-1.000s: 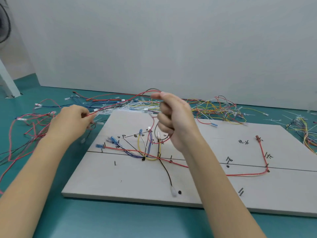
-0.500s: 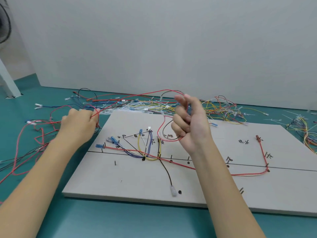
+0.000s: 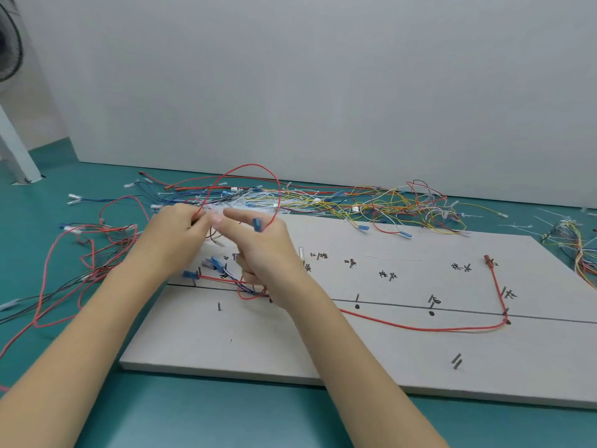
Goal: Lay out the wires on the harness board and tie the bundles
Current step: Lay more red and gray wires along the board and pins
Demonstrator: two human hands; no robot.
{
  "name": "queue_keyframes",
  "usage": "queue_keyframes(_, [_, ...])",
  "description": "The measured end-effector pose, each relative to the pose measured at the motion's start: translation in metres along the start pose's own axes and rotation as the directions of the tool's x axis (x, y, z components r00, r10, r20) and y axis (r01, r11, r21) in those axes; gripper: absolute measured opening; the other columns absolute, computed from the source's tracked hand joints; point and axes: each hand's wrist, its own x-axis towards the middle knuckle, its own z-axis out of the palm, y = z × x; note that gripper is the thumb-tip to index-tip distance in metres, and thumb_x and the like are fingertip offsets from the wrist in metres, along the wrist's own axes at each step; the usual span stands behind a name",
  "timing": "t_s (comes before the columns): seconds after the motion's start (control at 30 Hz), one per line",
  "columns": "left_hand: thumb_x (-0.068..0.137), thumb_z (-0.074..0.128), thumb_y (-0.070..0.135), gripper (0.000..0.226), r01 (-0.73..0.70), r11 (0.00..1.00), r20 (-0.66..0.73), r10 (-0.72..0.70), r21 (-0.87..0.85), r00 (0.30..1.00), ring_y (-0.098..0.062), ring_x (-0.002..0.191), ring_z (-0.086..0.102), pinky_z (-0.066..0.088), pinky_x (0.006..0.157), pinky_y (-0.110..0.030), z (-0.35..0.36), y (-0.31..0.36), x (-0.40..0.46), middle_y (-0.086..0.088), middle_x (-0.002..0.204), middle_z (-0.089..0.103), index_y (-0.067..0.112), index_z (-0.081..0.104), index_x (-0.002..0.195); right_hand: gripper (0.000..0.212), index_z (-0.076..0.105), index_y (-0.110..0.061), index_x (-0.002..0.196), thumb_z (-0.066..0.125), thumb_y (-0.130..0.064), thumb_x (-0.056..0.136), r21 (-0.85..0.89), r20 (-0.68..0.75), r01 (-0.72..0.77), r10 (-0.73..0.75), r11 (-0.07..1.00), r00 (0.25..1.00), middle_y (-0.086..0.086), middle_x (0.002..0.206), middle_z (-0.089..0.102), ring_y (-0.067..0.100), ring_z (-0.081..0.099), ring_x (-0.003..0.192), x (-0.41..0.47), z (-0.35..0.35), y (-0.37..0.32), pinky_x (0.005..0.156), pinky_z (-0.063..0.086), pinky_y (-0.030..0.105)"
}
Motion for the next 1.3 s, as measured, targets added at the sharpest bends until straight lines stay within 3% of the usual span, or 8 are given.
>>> queue_keyframes(0.2, [0.062, 0.03, 0.045, 0.055, -0.078, 0.997, 0.031, 0.079, -0.023, 0.996, -0.037, 0.062, 0.048, 0.046, 0.06, -0.049, 0.001, 0.007, -0.003, -0.018, 0.061, 0.058, 0.0, 0.061, 0.067, 0.014, 0.066, -0.028, 0.078, 0.071, -0.018, 0.086, 0.019, -0.012, 0.071, -0.07, 0.997, 0.997, -0.015, 0.058, 0.053, -0.006, 0.043, 0.034, 0.007, 0.013, 0.003, 0.036, 0.028, 0.004])
queue_keyframes(0.43, [0.057, 0.038, 0.043, 0.04, -0.102, 0.991, 0.065, 0.108, -0.084, 0.992, -0.03, 0.058, 0.046, 0.047, 0.055, -0.046, 0.004, 0.011, -0.006, -0.012, 0.063, 0.062, 0.01, 0.061, 0.062, 0.02, 0.071, -0.001, 0.104, 0.07, -0.008, 0.085, 0.043, -0.057, 0.113, -0.111, 0.993, 0.992, -0.003, 0.064, 0.06, -0.004, 0.05, 0.041, 0.012, 0.017, 0.003, 0.042, 0.036, 0.006])
queue_keyframes(0.53, [0.059, 0.039, 0.032, 0.033, -0.104, 0.975, 0.081, 0.121, -0.195, 0.989, -0.029, 0.062, 0.05, 0.046, 0.056, -0.036, 0.008, 0.016, -0.009, -0.007, 0.065, 0.064, 0.038, 0.066, 0.077, 0.017, 0.072, 0.003, 0.098, 0.067, -0.01, 0.087, 0.012, -0.092, 0.141, -0.139, 0.99, 0.986, 0.002, 0.069, 0.063, 0.007, 0.058, 0.062, 0.013, 0.02, 0.0, 0.058, 0.046, 0.014])
queue_keyframes(0.6, [0.064, 0.04, 0.03, 0.035, -0.116, 0.974, 0.062, 0.131, -0.195, 0.99, -0.029, 0.059, 0.05, 0.045, 0.055, -0.035, 0.011, 0.017, -0.01, -0.007, 0.062, 0.062, 0.028, 0.067, 0.086, 0.016, 0.069, 0.007, 0.089, 0.063, -0.007, 0.09, 0.012, -0.091, 0.172, -0.17, 0.985, 0.981, 0.001, 0.062, 0.061, 0.007, 0.056, 0.056, 0.012, 0.018, -0.003, 0.054, 0.044, 0.013])
queue_keyframes(0.73, [0.085, 0.063, 0.02, 0.039, -0.047, 0.996, 0.043, 0.05, -0.075, 0.998, -0.02, 0.051, 0.037, 0.034, 0.054, -0.035, 0.016, 0.002, -0.003, -0.001, 0.049, 0.042, 0.011, 0.042, 0.053, 0.017, 0.059, -0.009, 0.081, 0.054, -0.013, 0.097, 0.119, -0.146, 0.185, -0.167, 0.975, 0.975, -0.012, 0.04, 0.037, 0.0, 0.03, 0.031, 0.008, 0.007, -0.017, 0.032, 0.025, 0.013])
queue_keyframes(0.9, [0.095, 0.054, 0.037, 0.037, 0.052, 0.997, 0.132, -0.06, 0.063, 0.989, -0.023, 0.072, 0.059, 0.05, 0.073, -0.039, 0.009, -0.013, 0.0, 0.001, 0.07, 0.065, 0.019, 0.065, 0.065, 0.02, 0.054, -0.014, 0.084, 0.045, -0.018, 0.102, 0.445, -0.241, 0.225, -0.127, 0.867, 0.962, -0.01, 0.042, 0.023, 0.003, 0.015, 0.031, 0.008, -0.028, -0.038, 0.036, 0.015, 0.007])
queue_keyframes(1.1, [0.091, 0.063, 0.029, 0.009, 0.076, 0.996, -0.022, -0.077, -0.047, 0.997, -0.022, 0.085, 0.055, 0.038, 0.073, -0.032, 0.006, -0.012, 0.006, 0.003, 0.085, 0.062, 0.02, 0.064, 0.089, 0.017, 0.054, -0.011, 0.089, 0.046, -0.017, 0.102, 0.527, -0.248, 0.234, -0.116, 0.817, 0.962, -0.009, 0.044, 0.02, 0.004, 0.013, 0.032, 0.003, -0.049, -0.034, 0.037, 0.011, 0.011])
queue_keyframes(1.3, [0.082, 0.07, 0.034, 0.031, 0.178, 0.983, 0.03, -0.179, 0.037, 0.983, -0.027, 0.104, 0.054, 0.045, 0.091, -0.044, -0.002, -0.021, 0.006, 0.0, 0.109, 0.058, 0.027, 0.054, 0.107, 0.016, 0.054, -0.011, 0.094, 0.043, -0.019, 0.103, 0.604, -0.237, 0.219, -0.09, 0.767, 0.967, -0.005, 0.048, 0.021, 0.005, 0.013, 0.034, 0.0, -0.061, -0.028, 0.035, 0.01, 0.014])
